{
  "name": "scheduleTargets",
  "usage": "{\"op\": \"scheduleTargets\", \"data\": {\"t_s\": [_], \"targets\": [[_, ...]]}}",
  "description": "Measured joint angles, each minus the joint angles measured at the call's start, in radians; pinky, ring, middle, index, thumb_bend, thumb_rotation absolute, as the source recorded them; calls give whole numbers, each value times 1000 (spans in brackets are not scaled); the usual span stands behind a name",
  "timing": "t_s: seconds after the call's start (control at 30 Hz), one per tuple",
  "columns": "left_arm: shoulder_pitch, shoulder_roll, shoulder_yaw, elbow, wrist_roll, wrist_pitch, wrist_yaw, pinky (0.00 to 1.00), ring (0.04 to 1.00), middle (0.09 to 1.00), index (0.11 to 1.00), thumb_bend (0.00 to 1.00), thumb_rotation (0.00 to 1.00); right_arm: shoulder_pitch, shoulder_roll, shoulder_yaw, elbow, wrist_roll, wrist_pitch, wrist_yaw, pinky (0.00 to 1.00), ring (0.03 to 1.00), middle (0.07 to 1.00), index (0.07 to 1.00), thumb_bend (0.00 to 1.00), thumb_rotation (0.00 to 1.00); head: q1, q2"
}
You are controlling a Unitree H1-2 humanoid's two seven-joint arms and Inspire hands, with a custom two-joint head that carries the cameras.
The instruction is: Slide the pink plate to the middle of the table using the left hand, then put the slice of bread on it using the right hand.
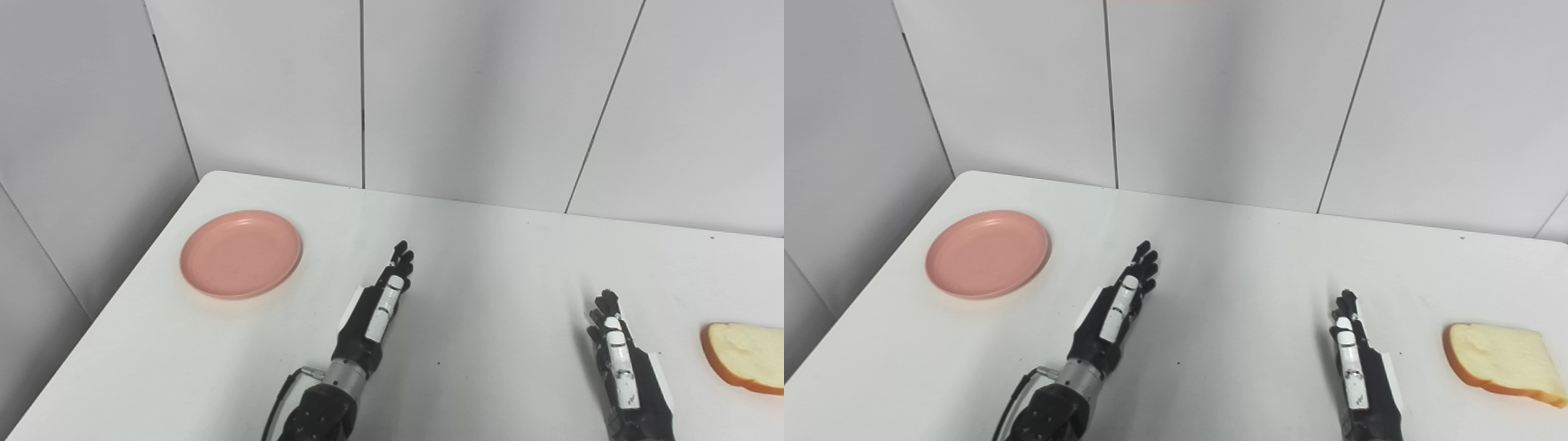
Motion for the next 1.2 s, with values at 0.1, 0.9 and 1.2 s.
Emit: {"op": "scheduleTargets", "data": {"t_s": [0.1, 0.9, 1.2], "targets": [[-3, 11, 17, -95, -3, 37, 3, 952, 949, 954, 952, 603, 977, 2, 5, 0, -9, -5, 8, -6, 1000, 1000, 1000, 1000, 51, 1000, 2, -2], [-176, 221, 209, -233, -141, 220, -38, 958, 955, 964, 959, 639, 1000, 5, 3, 2, -16, -21, 14, -8, 1000, 1000, 1000, 1000, 56, 1000, 23, -9], [-264, 276, 298, -226, -176, 232, -13, 972, 956, 954, 951, 591, 1000, 8, 10, 2, -32, -23, 32, -14, 1000, 1000, 1000, 1000, 48, 1000, 28, -14]]}}
